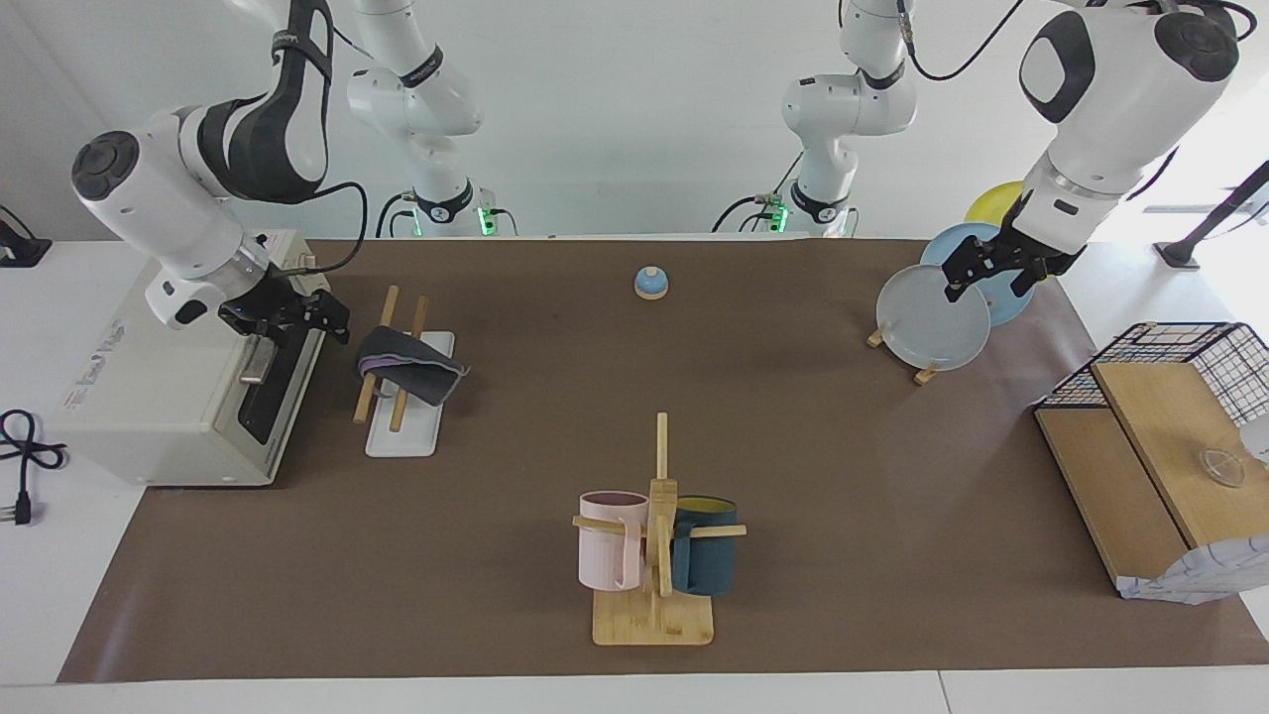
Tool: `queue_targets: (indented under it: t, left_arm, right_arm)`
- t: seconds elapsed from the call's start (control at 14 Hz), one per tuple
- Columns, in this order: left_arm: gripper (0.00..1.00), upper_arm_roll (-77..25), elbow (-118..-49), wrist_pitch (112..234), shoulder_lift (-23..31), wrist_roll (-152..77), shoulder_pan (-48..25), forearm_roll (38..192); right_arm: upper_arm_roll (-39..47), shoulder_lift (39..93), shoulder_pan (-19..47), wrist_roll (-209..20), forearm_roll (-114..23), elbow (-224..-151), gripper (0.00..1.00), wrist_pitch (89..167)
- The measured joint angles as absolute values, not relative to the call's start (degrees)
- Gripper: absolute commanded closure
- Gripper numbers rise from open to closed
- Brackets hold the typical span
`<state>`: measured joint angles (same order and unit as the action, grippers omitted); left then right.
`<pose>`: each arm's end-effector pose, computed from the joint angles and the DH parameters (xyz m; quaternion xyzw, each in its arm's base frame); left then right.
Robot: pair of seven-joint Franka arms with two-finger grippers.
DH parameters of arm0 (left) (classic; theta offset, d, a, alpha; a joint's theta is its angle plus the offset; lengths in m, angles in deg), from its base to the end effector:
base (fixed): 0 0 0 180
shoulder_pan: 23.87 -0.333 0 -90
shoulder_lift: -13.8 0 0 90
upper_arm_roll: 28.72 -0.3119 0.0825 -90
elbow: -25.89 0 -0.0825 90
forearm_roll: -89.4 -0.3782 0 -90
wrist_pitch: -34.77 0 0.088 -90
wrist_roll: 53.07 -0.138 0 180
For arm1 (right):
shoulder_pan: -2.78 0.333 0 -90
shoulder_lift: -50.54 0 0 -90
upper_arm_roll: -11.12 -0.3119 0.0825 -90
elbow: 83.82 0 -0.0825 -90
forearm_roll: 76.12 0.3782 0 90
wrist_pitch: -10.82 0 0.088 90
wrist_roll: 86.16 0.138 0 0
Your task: Fold towel and hang on rack
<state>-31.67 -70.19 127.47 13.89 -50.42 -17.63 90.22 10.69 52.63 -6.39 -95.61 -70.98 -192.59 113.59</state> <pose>0.5457 -0.0333 0.5448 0.9995 -0.0050 -0.0290 0.0057 0.5397 -0.0726 0.4355 -0.9966 0.0068 0.0628 0.0537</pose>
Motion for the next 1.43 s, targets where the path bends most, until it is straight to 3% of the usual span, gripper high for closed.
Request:
queue_targets:
  t: [0.64,1.07,1.43]
  left_arm:
    - [0.00,-32.47,-66.80,128.32,11.22,-51.17,-18.93,89.56]
    - [0.00,-32.24,-66.79,128.36,11.35,-51.18,-18.91,89.54]
    - [0.00,-31.86,-67.19,128.03,12.54,-51.17,-19.35,89.52]
  right_arm:
    - [10.56,56.49,2.47,-91.22,-73.76,-176.47,0.00,102.29]
    - [10.95,56.53,1.82,-91.19,-73.79,-175.02,0.00,100.62]
    - [10.85,51.10,2.70,-91.19,-77.26,-179.72,0.00,104.25]
